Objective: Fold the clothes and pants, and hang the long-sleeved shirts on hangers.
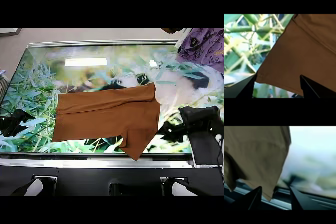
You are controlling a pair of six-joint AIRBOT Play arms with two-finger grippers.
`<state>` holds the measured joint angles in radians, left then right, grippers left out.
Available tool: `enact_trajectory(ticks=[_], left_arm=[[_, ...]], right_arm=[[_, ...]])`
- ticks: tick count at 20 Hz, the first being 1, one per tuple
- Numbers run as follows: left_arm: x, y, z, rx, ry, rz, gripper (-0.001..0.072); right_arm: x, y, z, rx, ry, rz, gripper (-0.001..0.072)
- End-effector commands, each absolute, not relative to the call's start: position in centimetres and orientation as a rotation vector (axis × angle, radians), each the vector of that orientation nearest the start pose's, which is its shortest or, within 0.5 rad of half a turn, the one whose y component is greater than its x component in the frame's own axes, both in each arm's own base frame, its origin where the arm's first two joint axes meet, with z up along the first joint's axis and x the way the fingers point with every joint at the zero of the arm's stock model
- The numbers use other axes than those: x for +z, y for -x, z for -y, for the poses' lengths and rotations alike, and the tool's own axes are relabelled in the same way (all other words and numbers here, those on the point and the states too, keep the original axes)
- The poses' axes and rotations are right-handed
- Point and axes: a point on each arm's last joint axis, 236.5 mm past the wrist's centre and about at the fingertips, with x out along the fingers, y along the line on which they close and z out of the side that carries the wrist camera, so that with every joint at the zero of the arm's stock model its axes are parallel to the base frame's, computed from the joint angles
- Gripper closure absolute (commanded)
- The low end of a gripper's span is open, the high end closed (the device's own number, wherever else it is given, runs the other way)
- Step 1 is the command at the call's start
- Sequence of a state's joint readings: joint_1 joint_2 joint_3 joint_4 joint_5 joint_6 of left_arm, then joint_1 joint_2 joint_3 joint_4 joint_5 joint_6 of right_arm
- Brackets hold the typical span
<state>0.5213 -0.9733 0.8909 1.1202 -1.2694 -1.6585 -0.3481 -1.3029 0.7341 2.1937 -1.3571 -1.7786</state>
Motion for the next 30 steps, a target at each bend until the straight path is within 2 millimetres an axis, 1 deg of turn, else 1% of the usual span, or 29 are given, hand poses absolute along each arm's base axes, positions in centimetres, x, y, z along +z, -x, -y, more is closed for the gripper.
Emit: enact_trajectory(ticks=[1,4,6,9,10,11,12,13,14,15,16,17,18,21,23,26,30], left_arm=[[3.6,-29.6,-4.9,0.186,0.836,-1.165,0.0069],[3.5,-29.6,-4.9,0.187,0.835,-1.165,0.0069],[3.5,-29.6,-4.9,0.187,0.836,-1.165,0.0070],[3.5,-29.5,-4.9,0.187,0.835,-1.165,0.0069],[3.5,-29.5,-5.0,0.190,0.832,-1.166,0.0069],[3.5,-29.5,-5.0,0.192,0.830,-1.167,0.0069],[3.5,-29.5,-5.0,0.192,0.829,-1.168,0.0073],[3.5,-28.8,-4.4,0.175,0.839,-1.205,0.0089],[3.5,-28.4,-4.1,0.164,0.838,-1.224,0.0110],[3.1,-28.3,-4.1,0.155,0.824,-1.227,0.0110],[2.3,-28.1,-4.4,0.144,0.807,-1.232,0.0110],[0.9,-27.6,-4.7,0.151,0.819,-1.252,0.0110],[-0.4,-26.9,-4.5,0.141,0.858,-1.278,0.0110],[-4.0,-25.6,-2.1,0.049,0.974,-1.321,0.0109],[-5.5,-24.9,-1.0,0.013,0.994,-1.343,0.0109],[-6.3,-24.8,0.0,-0.058,0.989,-1.342,0.0106],[-7.4,-24.9,-0.4,-0.038,0.996,-1.353,0.0106]], right_arm=[[-8.9,-22.2,-7.8,0.252,-0.924,-1.678,0.0294],[-9.8,-22.5,-9.0,0.235,-1.002,-1.629,0.0293],[-10.5,-22.4,-10.1,0.246,-0.954,-1.632,0.0293],[-11.4,-22.7,-12.0,0.250,-0.861,-1.628,0.0296],[-11.5,-22.9,-12.5,0.242,-0.850,-1.624,0.0319],[-11.6,-22.9,-12.7,0.242,-0.840,-1.622,0.0436],[-11.6,-23.0,-12.7,0.240,-0.843,-1.620,0.0599],[-11.6,-23.1,-12.6,0.239,-0.838,-1.616,0.0669],[-11.4,-23.3,-12.4,0.237,-0.831,-1.609,0.0686],[-11.0,-23.7,-12.4,0.232,-0.834,-1.593,0.0687],[-10.5,-24.1,-12.3,0.236,-0.827,-1.570,0.0687],[-10.0,-24.5,-12.3,0.240,-0.824,-1.551,0.0687],[-9.5,-24.8,-12.3,0.236,-0.830,-1.540,0.0687],[-8.4,-24.6,-12.6,0.250,-0.837,-1.533,0.0687],[-7.9,-24.7,-12.6,0.258,-0.830,-1.518,0.0687],[-7.5,-24.9,-12.5,0.261,-0.824,-1.497,0.0687],[-7.5,-24.9,-12.5,0.253,-0.834,-1.502,0.0687]])
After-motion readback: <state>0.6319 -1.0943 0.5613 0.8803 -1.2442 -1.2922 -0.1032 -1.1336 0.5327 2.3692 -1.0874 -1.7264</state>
